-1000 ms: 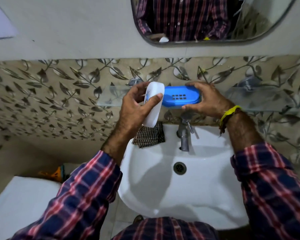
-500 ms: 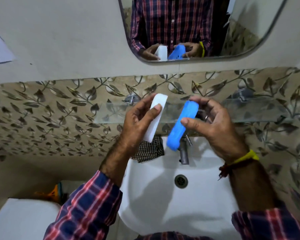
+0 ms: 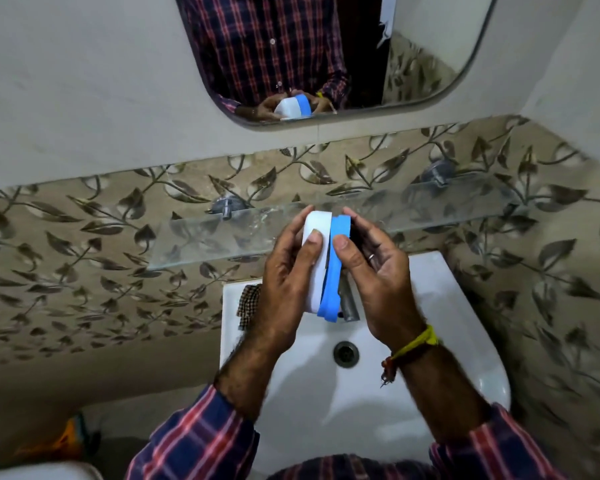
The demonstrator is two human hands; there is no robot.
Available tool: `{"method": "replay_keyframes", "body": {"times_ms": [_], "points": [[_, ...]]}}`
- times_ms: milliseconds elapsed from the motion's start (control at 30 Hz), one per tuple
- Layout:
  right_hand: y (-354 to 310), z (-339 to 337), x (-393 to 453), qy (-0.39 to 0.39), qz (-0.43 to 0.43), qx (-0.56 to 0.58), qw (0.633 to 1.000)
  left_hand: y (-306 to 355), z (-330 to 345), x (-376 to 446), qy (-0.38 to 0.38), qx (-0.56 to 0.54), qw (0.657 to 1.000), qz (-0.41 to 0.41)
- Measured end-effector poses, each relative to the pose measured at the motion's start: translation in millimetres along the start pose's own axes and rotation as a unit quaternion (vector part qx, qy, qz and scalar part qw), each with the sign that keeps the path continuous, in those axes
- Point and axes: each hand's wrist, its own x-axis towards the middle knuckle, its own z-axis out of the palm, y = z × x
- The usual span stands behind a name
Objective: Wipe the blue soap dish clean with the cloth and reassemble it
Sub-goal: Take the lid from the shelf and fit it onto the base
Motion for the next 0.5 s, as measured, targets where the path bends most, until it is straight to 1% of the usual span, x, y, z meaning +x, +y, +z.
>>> {"method": "replay_keyframes", "body": {"times_ms": [267,367,500], "points": [[4.6,13.5,-9.3,0.037,0.006,-0.013,0.999,-0.4,-4.8,-7.0,-0.022,-0.006,1.0,-0.008],[9.7,25.8,-16.1,0.061,0.019,0.008,0.998,-2.2,-2.0,-14.1,-0.014,0.001,1.0,-0.01],[15.0,42.3,-24.0,0.089,0.036,0.046,0.994,-7.7,-2.2,-19.6,-0.004,0.047,0.999,-0.001]]}}
